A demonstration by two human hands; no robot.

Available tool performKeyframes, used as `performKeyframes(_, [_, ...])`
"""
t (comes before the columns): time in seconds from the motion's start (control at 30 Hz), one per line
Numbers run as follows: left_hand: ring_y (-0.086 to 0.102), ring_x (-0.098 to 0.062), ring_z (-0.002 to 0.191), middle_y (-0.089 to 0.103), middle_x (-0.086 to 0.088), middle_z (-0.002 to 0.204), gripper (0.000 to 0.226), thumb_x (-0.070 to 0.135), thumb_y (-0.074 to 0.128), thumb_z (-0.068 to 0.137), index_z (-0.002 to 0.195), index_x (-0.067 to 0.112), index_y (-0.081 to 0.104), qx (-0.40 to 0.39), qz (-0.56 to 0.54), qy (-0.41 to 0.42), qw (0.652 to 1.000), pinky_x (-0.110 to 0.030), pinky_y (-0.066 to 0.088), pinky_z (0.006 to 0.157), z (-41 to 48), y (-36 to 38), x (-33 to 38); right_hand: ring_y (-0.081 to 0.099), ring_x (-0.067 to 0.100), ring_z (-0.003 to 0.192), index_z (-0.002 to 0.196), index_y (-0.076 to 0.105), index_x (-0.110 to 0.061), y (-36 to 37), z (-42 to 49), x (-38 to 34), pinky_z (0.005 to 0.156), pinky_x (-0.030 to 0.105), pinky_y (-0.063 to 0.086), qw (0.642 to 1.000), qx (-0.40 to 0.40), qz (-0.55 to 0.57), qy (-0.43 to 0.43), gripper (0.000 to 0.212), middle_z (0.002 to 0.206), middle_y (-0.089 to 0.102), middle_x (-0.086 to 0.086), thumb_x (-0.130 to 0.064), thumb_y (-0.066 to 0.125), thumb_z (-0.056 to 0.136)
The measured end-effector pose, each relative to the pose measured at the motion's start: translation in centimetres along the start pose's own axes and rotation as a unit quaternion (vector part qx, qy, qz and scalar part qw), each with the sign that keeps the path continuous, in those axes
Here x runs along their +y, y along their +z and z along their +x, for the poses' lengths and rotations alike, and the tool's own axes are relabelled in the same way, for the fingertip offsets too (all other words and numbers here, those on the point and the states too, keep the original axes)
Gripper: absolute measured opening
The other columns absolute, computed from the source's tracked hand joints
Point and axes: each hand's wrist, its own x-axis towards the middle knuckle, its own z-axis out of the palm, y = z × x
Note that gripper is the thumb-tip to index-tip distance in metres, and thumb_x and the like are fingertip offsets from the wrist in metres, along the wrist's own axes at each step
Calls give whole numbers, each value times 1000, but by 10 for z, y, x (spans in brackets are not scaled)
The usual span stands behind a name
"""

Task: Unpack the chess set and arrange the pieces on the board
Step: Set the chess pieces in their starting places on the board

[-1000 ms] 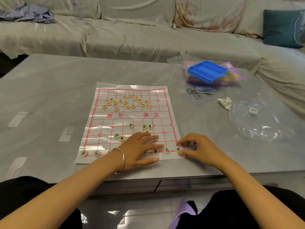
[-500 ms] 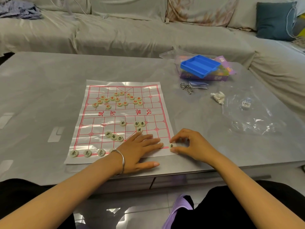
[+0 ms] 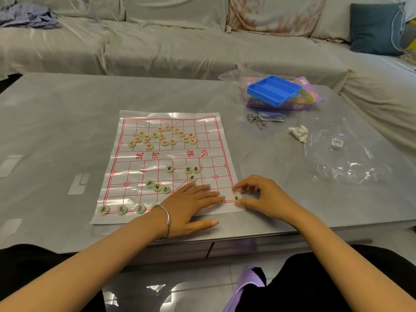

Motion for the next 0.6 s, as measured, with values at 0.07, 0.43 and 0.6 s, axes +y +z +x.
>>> performKeyframes(0.07, [7,-4,142,18,18,152,72,70,11,77,143,42,15,12,-14,-16,1000,-19,-9,108,-1,-3,-1,53,5,88,109,59,-36,-1,1,-3,72,9,41,1000,13,12,3,31,100,58,-12,-36,70,80])
performKeyframes(0.43, [31,-16,135,37,6,146,50,52,35,91,136,30,39,132,-118,-205,963,-36,25,110,-33,-52,-55,50,3,102,115,57,-33,7,28,-56,94,24,44,999,5,12,-45,30,122,49,-16,-35,64,86])
performKeyframes(0.6, [48,-12,108,49,2,133,38,37,48,92,129,26,47,98,-185,-269,940,-32,42,96,-47,-67,-77,51,6,106,116,57,-32,5,52,-71,94,26,46,998,-16,2,-59,31,131,50,-9,-34,64,86])
